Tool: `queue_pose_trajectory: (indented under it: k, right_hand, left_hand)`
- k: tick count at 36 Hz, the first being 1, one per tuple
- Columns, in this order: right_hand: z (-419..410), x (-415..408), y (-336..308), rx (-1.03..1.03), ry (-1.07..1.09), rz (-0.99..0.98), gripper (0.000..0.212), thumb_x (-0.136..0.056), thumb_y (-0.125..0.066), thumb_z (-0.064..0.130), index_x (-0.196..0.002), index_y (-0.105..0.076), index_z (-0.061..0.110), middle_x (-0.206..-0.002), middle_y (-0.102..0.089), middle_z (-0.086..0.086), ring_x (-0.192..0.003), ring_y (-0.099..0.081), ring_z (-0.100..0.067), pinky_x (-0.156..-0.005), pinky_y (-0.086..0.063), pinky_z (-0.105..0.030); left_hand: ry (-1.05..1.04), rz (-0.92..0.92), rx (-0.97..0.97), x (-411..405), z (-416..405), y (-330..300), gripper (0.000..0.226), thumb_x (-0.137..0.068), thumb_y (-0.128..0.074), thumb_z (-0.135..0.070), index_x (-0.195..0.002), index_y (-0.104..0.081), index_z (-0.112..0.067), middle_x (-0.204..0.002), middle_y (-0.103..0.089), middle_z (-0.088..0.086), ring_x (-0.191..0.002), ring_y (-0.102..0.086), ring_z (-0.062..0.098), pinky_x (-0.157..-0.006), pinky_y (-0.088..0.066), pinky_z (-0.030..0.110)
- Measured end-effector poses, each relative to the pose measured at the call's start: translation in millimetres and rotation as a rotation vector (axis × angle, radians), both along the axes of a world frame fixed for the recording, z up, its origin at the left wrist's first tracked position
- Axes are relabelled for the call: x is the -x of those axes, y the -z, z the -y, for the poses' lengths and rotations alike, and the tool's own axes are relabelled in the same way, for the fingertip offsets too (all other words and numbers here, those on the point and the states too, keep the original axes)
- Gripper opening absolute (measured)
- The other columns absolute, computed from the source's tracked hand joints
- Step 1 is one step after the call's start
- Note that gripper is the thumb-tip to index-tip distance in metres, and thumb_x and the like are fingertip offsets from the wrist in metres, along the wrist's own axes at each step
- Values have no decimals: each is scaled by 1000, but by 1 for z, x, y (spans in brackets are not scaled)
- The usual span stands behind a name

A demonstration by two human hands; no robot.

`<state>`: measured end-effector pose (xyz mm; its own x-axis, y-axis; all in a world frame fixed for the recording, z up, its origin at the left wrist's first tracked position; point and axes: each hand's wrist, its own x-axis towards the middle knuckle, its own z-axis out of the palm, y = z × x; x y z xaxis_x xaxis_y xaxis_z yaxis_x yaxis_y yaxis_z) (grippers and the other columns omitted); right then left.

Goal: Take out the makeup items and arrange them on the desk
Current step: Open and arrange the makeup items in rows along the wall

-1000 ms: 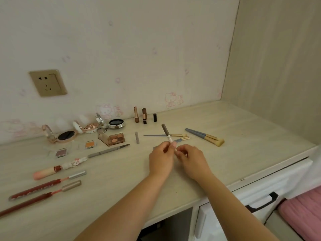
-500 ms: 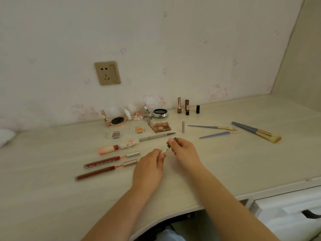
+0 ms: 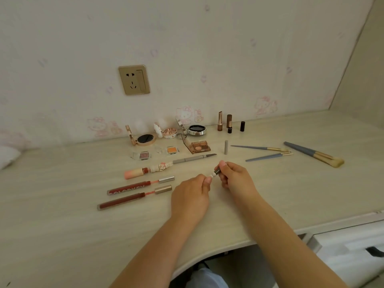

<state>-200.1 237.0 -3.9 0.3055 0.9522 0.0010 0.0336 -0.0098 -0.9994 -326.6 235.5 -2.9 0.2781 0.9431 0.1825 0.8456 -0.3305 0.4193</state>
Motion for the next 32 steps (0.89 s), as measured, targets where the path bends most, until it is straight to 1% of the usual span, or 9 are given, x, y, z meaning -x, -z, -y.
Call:
queue_pose_trajectory:
  k: [6,9,11,14,19,23,25,29,32]
  right_hand:
    - [-1,-1,0,-34,111,-41,35,-98,-43,21,-66,-56,14,-43,-39,8,-47,-36,-11,-50,-31,-21]
    - [-4,-35,-7,-109,291,-575,35,-100,-40,19,-66,-48,14,-42,-34,8,-40,-30,-6,-40,-23,-17]
    - [0,-59,-18,-202,279,-701,37,-101,-37,20,-67,-47,12,-49,-28,5,-39,-26,-4,-38,-19,-16]
    - [-2,-53,-36,-220,129,-527,36,-101,-36,18,-68,-50,11,-54,-32,3,-44,-28,-5,-41,-21,-17]
    - [-13,-42,-35,-128,167,-111,27,-99,-41,19,-84,-63,13,-65,-45,0,-58,-39,-9,-57,-35,-22]
    - [-27,-52,-18,-43,187,-90,23,-98,-41,9,-107,-62,9,-75,-53,-1,-69,-47,-11,-67,-43,-24]
    - [-33,-52,-13,-11,191,-23,25,-97,-39,5,-107,-61,13,-78,-55,0,-71,-49,-10,-71,-46,-23]
    - [-47,-50,-7,-1,202,211,19,-98,-42,16,-99,-60,16,-73,-55,5,-66,-49,-12,-60,-40,-21]
    - [-53,-50,-1,14,214,420,14,-98,-45,23,-97,-58,18,-77,-56,6,-71,-50,-8,-70,-37,-24]
  left_hand:
    - [3,149,157,-4,3,-11,40,-101,-25,-38,-78,-52,-19,-80,-60,4,-79,-55,24,-67,-39,33]
    - [-54,241,238,15,-5,-14,39,-103,-23,-31,-79,-50,-17,-73,-49,-2,-64,-45,13,-59,-37,25]
    - [-99,413,274,32,-12,-21,40,-102,-30,-32,-72,-51,-17,-66,-45,-4,-59,-40,10,-55,-33,23]
    - [-129,603,299,29,-15,-32,42,-100,-32,-37,-70,-55,-17,-62,-42,-3,-57,-36,13,-53,-27,28]
    - [-129,477,157,7,-13,-31,37,-102,-27,-29,-83,-58,-21,-71,-48,-6,-65,-45,7,-54,-31,23]
    - [-137,321,6,8,-28,-30,33,-101,-28,-25,-95,-60,-20,-70,-49,-6,-60,-45,11,-52,-31,29]
    - [-127,182,-52,6,-39,-30,31,-101,-29,-26,-100,-59,-19,-81,-53,-4,-67,-47,13,-56,-33,29]
    - [-60,-32,-103,-1,-56,-23,30,-101,-32,-29,-113,-56,-19,-102,-57,0,-94,-50,19,-72,-41,33]
    - [-36,-130,-133,-7,-64,-19,30,-99,-38,-29,-124,-54,-24,-125,-53,-5,-112,-45,21,-85,-38,35]
